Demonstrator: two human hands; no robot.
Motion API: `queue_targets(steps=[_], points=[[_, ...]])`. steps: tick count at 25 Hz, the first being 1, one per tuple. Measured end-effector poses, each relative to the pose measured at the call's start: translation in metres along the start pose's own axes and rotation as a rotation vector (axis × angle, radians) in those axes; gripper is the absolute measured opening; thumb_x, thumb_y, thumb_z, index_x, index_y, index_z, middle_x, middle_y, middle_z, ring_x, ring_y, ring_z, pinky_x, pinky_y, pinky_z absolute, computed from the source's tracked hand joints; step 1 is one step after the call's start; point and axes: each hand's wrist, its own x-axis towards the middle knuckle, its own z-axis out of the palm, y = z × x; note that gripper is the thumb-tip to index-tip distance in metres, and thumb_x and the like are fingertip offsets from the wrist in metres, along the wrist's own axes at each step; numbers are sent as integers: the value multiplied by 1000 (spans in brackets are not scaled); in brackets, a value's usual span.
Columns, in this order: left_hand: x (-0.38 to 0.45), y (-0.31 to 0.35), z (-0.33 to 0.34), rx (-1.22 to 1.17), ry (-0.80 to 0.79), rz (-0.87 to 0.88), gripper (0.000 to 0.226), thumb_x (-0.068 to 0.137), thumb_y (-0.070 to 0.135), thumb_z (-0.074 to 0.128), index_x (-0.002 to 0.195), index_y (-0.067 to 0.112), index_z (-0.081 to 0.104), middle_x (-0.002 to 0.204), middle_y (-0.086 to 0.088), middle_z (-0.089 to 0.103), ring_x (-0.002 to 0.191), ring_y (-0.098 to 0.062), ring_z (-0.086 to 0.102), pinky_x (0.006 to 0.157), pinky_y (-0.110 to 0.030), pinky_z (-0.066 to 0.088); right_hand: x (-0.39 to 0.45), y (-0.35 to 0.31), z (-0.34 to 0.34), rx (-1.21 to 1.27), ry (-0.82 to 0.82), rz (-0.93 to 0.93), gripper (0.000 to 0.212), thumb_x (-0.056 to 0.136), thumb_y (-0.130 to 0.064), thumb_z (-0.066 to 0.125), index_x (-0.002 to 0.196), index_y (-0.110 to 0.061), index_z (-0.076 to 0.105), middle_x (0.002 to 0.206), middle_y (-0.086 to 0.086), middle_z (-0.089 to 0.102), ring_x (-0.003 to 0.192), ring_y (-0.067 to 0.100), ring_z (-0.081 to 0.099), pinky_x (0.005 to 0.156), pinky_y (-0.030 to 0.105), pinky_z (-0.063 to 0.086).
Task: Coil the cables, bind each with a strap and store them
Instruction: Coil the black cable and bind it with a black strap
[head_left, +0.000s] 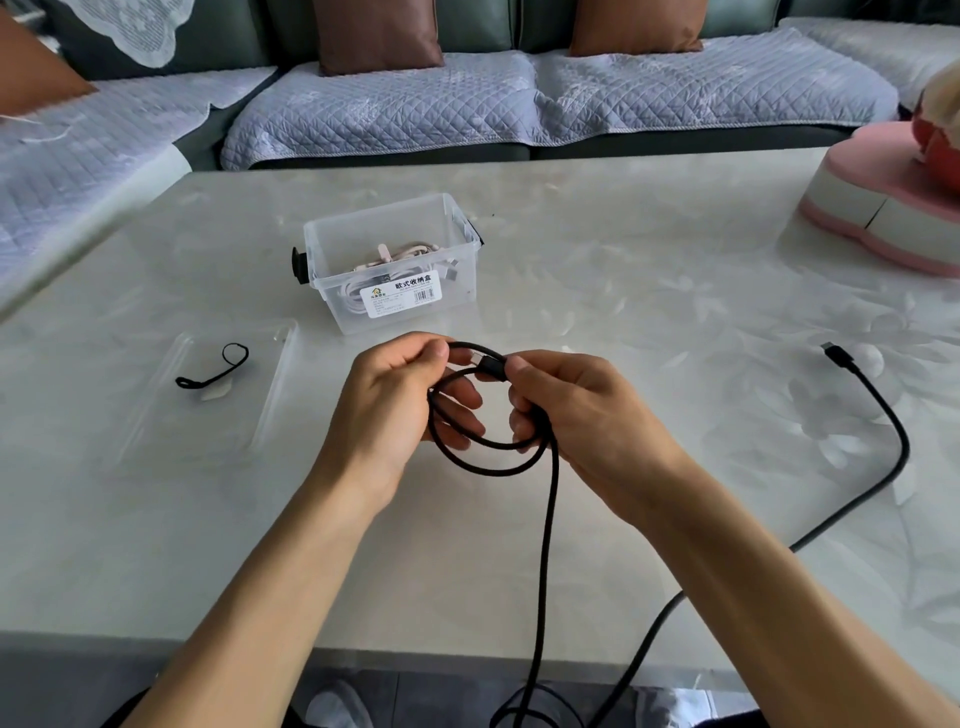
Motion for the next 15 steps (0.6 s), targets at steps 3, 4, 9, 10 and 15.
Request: queue_targets(steps=[3, 4, 9, 10, 15], points=[[-1, 1, -2, 79, -19, -28, 30, 104, 15, 42, 81, 8, 60, 60, -8, 65, 54, -27, 65, 50, -31, 51, 1, 2, -2, -39, 66, -31, 31, 99, -18, 52, 79, 2, 65, 64, 4, 49, 62, 19, 47, 68, 36, 41], [-1, 2, -2, 96, -38, -40, 30, 104, 16, 41, 80, 7, 58, 63, -9, 67, 58, -29, 68, 54, -34, 53, 1, 3, -2, -27, 94, -37, 32, 99, -18, 52, 75, -1, 65, 63, 4, 50, 61, 19, 48, 68, 36, 41], [-4, 3, 5, -115, -51, -161, 33, 101, 24, 49, 70, 10, 47, 86, -14, 76, 74, -34, 73, 64, -36, 55, 3, 8, 3, 254, 154, -8, 25, 100, -15, 53, 83, -6, 69, 69, 4, 56, 58, 14, 55, 60, 23, 50], [-4, 2, 6, -128, -36, -165, 35, 100, 24, 51, 68, 10, 47, 89, -14, 76, 76, -35, 73, 66, -37, 57, 4, 8, 4, 296, 169, -4, 24, 100, -14, 52, 84, -7, 69, 69, 3, 57, 58, 13, 56, 60, 22, 51], [-6, -6, 10, 63, -3, -79, 27, 97, 21, 57, 77, 7, 68, 84, -10, 75, 76, -30, 74, 72, -42, 60, 6, 6, 1, 478, 211, 15, 25, 101, -11, 50, 90, -6, 72, 69, 2, 58, 60, 12, 56, 62, 24, 53]])
